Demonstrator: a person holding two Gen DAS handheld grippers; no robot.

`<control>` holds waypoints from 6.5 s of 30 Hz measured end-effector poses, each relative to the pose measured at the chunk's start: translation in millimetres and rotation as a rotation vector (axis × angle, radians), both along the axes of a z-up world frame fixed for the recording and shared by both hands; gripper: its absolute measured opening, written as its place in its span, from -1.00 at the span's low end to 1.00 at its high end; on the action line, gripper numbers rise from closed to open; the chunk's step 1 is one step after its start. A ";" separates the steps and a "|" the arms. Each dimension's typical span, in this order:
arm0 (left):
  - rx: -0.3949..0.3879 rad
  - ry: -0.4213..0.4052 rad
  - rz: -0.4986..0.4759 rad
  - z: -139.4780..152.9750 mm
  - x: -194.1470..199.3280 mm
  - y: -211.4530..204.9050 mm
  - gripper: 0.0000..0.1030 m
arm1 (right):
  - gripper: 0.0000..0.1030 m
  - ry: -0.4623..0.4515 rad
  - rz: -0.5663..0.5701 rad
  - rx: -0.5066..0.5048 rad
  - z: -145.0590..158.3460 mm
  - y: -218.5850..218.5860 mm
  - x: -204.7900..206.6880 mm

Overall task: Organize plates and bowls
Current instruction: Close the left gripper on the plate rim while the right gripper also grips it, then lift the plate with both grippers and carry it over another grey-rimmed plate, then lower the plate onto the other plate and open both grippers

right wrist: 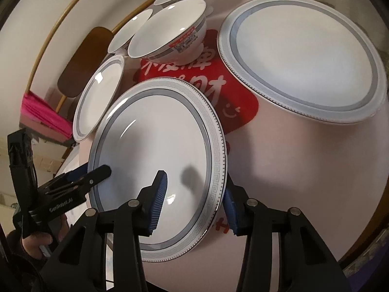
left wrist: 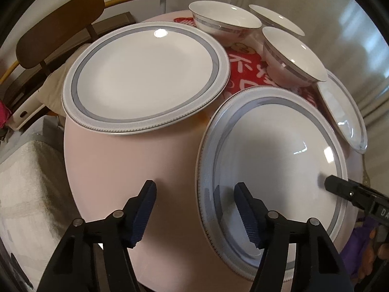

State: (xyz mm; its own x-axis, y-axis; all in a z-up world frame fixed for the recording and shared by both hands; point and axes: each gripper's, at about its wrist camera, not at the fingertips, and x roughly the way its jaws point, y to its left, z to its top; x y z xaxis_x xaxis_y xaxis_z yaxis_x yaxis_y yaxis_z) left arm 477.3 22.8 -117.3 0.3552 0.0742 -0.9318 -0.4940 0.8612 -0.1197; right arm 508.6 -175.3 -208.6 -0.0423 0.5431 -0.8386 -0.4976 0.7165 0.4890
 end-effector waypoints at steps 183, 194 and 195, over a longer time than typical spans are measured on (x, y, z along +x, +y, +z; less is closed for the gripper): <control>0.044 -0.087 -0.091 -1.8 204.1 -150.7 -0.36 | -0.60 -0.002 -0.132 0.117 -25.8 -123.4 210.5; 0.022 -0.073 -0.097 0.2 194.0 -153.9 -0.01 | -0.42 -0.021 -0.112 0.015 -17.0 -115.0 205.4; 0.022 -0.075 -0.099 2.2 192.5 -154.6 0.04 | -0.26 -0.026 -0.110 -0.003 -15.3 -114.0 203.7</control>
